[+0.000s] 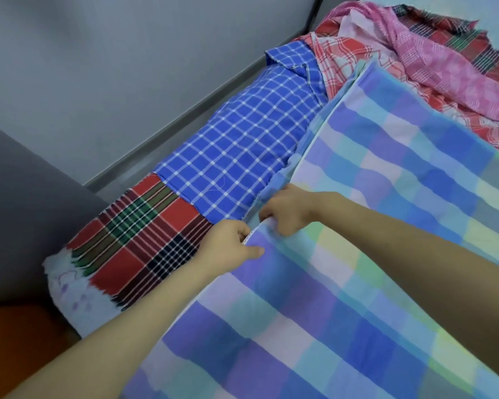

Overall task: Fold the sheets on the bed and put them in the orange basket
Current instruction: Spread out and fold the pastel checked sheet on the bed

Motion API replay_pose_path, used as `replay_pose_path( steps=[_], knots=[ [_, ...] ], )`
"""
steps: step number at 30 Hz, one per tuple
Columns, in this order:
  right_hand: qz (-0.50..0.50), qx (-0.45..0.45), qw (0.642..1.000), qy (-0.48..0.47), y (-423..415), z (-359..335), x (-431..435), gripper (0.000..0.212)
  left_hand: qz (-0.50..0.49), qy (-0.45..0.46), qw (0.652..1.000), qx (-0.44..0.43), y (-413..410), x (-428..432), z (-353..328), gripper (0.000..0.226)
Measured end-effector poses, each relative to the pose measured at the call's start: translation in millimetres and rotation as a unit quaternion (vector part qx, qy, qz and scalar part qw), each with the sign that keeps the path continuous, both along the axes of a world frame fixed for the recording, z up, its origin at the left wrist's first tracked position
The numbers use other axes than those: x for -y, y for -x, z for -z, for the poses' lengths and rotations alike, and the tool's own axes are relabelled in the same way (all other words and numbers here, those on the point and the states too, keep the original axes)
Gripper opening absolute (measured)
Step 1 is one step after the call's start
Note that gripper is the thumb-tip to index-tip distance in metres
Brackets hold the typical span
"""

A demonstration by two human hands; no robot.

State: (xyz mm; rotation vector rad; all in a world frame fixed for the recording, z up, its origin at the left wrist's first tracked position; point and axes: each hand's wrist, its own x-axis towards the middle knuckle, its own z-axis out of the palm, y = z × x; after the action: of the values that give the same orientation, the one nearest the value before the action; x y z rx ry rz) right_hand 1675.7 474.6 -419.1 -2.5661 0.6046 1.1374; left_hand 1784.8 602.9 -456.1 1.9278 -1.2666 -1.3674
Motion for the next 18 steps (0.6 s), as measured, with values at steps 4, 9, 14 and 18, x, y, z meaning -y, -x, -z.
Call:
replay_pose_path(
  steps=[4, 9, 14, 18],
  knots=[
    [-0.113, -0.053, 0.985, 0.116, 5.8, -23.3, 26.8, 0.009, -0.021, 0.016, 0.999, -0.030, 3.5, -1.4, -4.3, 0.019],
    [-0.160, -0.041, 0.952, 0.257, 11.7, -45.1, 68.8, 0.012, -0.092, 0.048, 0.994, -0.017, 6.6, -11.4, 0.7, 0.026],
    [-0.137, 0.034, 0.943, 0.302, -8.3, -1.1, 57.1, 0.007, -0.164, 0.006, 0.978, 0.128, -4.6, -20.9, 23.6, 0.031],
    [0.080, 0.163, 0.955, 0.233, -5.6, 51.0, 36.4, 0.020, -0.141, -0.040, 0.970, 0.196, -3.1, -24.4, 37.7, 0.031]
  ],
)
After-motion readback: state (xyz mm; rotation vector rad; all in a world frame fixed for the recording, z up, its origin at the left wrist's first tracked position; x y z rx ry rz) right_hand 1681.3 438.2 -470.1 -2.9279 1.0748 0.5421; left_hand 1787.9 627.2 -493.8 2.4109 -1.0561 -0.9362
